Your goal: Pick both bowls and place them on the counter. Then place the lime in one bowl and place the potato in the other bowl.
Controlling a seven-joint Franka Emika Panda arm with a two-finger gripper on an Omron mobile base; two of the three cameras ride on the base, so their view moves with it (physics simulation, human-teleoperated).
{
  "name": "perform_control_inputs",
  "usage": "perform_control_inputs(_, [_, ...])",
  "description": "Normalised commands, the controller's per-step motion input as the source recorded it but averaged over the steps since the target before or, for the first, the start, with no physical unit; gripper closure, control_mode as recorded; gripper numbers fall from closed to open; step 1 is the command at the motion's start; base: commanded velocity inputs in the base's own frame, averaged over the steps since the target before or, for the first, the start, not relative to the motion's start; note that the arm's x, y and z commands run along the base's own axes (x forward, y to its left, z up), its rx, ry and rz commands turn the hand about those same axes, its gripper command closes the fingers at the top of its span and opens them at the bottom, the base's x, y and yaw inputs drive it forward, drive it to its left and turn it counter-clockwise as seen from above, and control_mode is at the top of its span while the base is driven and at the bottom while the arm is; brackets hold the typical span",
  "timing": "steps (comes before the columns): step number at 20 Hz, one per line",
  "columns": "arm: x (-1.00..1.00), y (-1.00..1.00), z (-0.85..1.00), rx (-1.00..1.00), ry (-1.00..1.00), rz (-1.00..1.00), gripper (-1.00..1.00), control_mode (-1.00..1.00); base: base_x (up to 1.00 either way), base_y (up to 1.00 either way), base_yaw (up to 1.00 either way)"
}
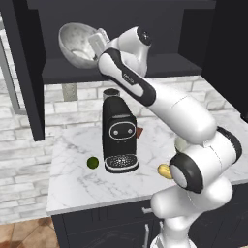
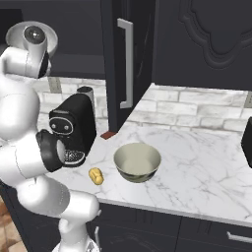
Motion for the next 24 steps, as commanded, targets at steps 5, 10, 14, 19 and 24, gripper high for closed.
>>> perform_control_inputs(5, [-0.82,-0.14,-0.15,0.0,0.0,-0.01,1.0,-1.0,0.0,0.0,0.0])
perform_control_inputs(10, [-0.87,-0.14,-0.28,0.0,0.02,0.0,1.0,-1.0,0.0,0.0,0.0])
perform_control_inputs(14, [-0.87,-0.11,-0.27,0.0,0.03,0.0,1.0,-1.0,0.0,0.0,0.0])
perform_control_inputs(19, [-0.84,-0.12,-0.32,0.0,0.04,0.0,1.0,-1.0,0.0,0.0,0.0])
perform_control_inputs(24, [-0.68,-0.02,-0.5,-0.02,0.06,0.0,1.0,-1.0,0.0,0.0,0.0])
